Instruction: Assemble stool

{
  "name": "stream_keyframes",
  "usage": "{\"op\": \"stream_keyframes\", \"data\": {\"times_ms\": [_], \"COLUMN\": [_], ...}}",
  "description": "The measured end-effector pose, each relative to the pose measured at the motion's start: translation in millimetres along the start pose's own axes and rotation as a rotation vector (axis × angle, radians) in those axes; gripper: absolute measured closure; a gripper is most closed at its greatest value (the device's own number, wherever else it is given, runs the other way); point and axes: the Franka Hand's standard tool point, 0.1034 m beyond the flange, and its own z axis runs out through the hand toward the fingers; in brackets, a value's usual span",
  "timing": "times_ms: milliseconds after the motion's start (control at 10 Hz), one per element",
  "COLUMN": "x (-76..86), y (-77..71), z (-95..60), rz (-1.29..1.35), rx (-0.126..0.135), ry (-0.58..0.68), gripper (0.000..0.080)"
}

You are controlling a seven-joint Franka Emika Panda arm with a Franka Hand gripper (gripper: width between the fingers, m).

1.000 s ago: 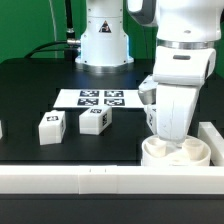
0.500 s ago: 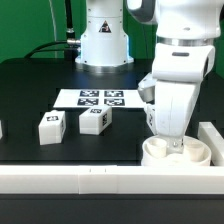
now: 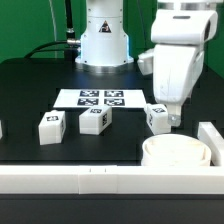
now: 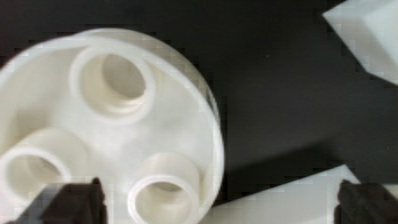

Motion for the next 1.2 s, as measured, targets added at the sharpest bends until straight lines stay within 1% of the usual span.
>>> {"op": "stream_keyframes", "data": {"times_ms": [100,200,300,400,500,600,900,1000,1100,1200], "x": [-6.7,-10.6,-15.6,-19.8,-20.0,-19.7,-19.4,-24.4,-31.0,-30.4], "y": [-0.8,-6.5,-17.5,-24.4,-25.0,-24.5,-25.8,-31.1,-39.6,-43.9], "z": [-7.5,-12.3,-14.8,-12.2,-11.5,-11.8,-10.7,-5.5,0.8,3.6], "rz": [0.008,0.069,0.117,0.112,0.127,0.126,0.274,0.437,0.559,0.63], "rx": [-0.007,-0.014,-0.017,-0.025,-0.021,-0.021,-0.017,-0.008,0.01,0.012], "ry": [-0.003,-0.001,0.002,0.013,0.01,0.01,0.015,0.028,0.018,0.019], "gripper": [0.015,0.015,0.015,0.015,0.015,0.015,0.015,0.015,0.015,0.015]}}
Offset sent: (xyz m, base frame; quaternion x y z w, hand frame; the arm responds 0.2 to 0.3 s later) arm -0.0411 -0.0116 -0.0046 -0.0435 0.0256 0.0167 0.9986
